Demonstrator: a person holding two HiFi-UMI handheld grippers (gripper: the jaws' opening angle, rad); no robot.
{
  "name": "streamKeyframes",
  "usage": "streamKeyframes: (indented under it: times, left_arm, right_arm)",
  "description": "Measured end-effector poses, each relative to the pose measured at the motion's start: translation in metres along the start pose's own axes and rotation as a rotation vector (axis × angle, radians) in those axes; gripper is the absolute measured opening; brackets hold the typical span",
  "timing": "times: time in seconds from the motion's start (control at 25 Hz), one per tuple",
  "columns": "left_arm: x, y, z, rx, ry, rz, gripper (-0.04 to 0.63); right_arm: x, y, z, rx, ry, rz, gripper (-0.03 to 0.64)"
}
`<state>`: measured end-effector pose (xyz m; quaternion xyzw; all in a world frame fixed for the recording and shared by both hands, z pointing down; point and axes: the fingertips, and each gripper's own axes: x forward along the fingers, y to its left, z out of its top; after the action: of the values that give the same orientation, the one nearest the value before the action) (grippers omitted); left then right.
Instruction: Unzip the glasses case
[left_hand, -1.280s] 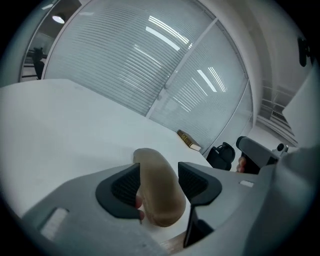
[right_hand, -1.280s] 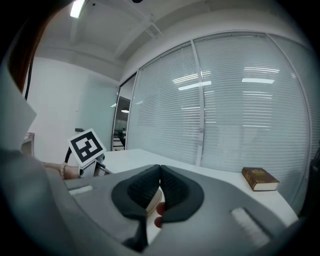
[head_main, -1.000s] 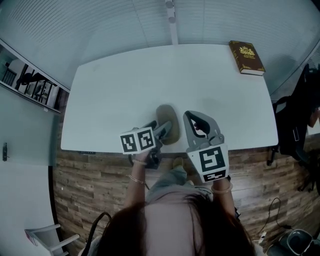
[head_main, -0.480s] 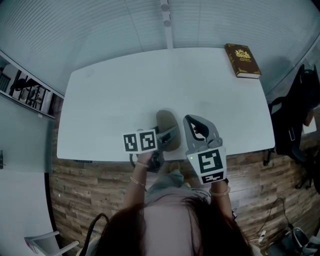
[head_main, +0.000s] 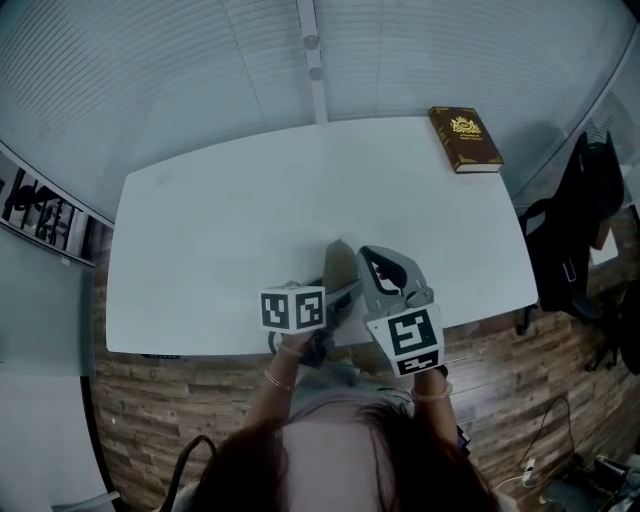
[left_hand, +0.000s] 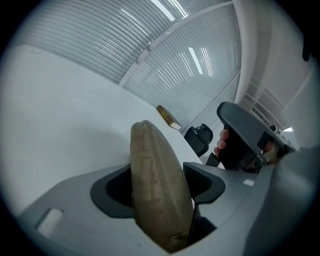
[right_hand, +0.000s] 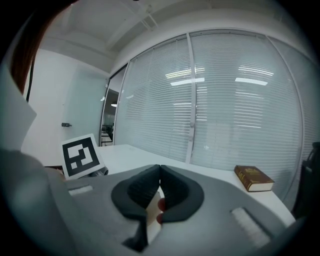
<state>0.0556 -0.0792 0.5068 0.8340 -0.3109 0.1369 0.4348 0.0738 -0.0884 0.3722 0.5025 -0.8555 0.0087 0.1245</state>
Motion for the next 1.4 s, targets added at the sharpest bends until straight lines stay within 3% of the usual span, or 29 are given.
streamKeyframes:
  times: [0.16,0.56,0.76,0.88,1.08,1.24,1.4]
  left_arm:
    - [-0.001,0.005,0.007,0.081,0.027,0.007,0.308]
    - [-0.036,-0.002,0.047,0.261,-0.067,-0.017,0.308]
    - [-0.063,-0.013,0.072,0.269,-0.142,-0.093,0.308]
    - [-0.084,-0.018,0.089,0.291,-0.205,-0.113,0.308]
    - [-0.112,-0.013,0.112,0.308,-0.275,-0.129,0.308]
    - [-0.133,-0.006,0.129,0.304,-0.299,-0.167,0.31]
    - [-0.147,-0.002,0.145,0.328,-0.302,-0.195,0.308]
  right_arm:
    - [0.01,-0.005,0.006,-0.013,-0.023,-0.013,0.003]
    - [0.028,0.011,0.029,-0.008,-0.095,0.061,0.003]
    - [0.027,0.019,0.056,0.182,-0.195,0.179,0.003]
    - [0.026,0.023,0.08,0.225,-0.294,0.232,0.003]
    - [0.043,0.022,0.095,0.307,-0.29,0.273,0.003]
    - [0.061,0.03,0.116,0.282,-0.34,0.316,0.003]
    - [0.078,0.033,0.127,0.192,-0.377,0.294,0.003]
